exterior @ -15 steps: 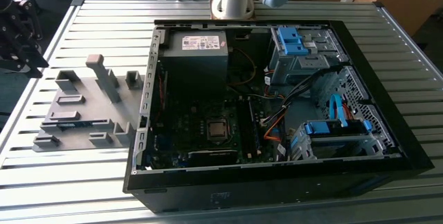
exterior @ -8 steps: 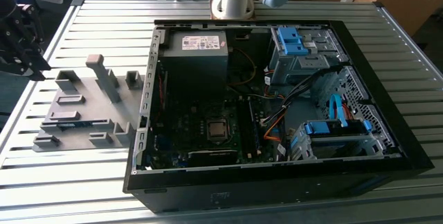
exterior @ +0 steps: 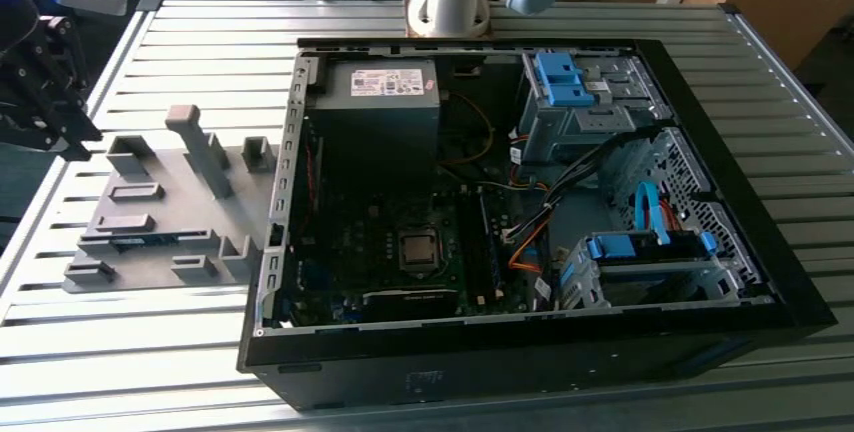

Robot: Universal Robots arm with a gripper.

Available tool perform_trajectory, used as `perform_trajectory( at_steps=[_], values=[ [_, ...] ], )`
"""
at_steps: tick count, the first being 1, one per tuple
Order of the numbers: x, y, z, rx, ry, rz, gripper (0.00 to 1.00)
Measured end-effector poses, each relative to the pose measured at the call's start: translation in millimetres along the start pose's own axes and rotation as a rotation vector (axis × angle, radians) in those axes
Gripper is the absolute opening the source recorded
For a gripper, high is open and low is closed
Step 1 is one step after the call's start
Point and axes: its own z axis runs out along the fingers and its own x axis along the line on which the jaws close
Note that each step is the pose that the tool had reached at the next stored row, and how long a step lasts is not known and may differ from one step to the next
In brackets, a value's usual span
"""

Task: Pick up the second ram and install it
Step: 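Pick up the second ram and move it above second insertion slot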

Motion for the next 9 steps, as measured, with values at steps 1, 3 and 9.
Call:
perform_trajectory(
  at_steps=[1, 3, 9],
  values=[
    [0.0, 0.1, 0.9, 0.0, 0.0, 0.0, 0.31],
    [0.1, 0.4, 2.7, 0.0001, 0.0, 0.0, 0.31],
    [0.3, 2.5, 7.8, -0.0001, 0.0001, 0.0, 0.31]
  ],
)
